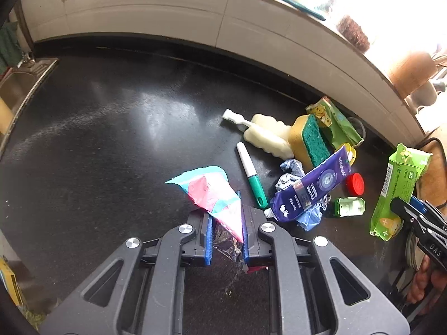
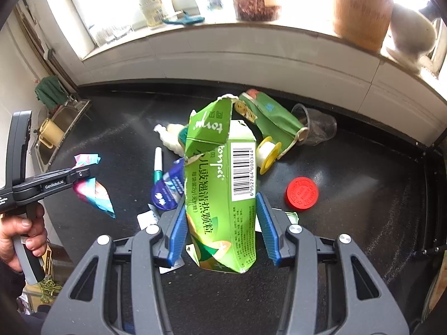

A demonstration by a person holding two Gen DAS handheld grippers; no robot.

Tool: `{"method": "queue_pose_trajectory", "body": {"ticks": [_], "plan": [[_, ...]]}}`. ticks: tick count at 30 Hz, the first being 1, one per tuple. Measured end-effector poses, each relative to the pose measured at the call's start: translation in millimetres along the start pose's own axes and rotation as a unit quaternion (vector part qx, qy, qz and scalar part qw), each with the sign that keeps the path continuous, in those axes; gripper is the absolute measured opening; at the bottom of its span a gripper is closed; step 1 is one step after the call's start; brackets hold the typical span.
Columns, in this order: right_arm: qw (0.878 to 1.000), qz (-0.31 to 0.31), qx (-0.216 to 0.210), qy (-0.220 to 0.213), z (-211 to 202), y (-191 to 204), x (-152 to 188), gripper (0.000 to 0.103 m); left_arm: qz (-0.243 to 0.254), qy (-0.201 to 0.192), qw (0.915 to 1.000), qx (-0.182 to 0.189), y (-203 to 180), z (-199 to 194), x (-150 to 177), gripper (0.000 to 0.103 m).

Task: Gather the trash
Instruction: 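Carry wrapper and carton to the floor bin and open both tools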

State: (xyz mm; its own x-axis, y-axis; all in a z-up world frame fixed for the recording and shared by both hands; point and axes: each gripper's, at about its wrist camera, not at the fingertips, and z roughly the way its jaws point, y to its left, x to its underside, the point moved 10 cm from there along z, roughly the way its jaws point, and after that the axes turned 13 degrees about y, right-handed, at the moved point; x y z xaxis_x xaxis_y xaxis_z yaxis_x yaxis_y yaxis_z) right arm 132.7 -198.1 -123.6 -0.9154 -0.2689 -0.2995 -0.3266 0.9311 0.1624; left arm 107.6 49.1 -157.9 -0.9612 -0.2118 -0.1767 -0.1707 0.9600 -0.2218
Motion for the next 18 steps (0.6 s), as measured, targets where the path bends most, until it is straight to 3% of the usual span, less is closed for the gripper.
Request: {"method": "queue_pose_trajectory", "body": {"ticks": [6,11,15,18], "plan": [[0.999,-0.041,-0.022,-0.004,-15,47,-2,0.047,-0.018,-0.041,0.9987,-0.026,32,-44,18,0.014],[0.989,-0.133,-0.061,0.021,8,148,1,0.047,-0.075,-0.061,0.9928,-0.07,105,-72,64,0.014],[0.964,-0.233,-0.116,0.063,37,264,23,0.047,-0.149,-0.065,0.9798,-0.117,189,-87,126,0.014],[0.934,-0.303,-0.156,0.107,62,354,55,0.047,-0.21,-0.055,0.9657,-0.143,254,-87,182,0.014]]}}
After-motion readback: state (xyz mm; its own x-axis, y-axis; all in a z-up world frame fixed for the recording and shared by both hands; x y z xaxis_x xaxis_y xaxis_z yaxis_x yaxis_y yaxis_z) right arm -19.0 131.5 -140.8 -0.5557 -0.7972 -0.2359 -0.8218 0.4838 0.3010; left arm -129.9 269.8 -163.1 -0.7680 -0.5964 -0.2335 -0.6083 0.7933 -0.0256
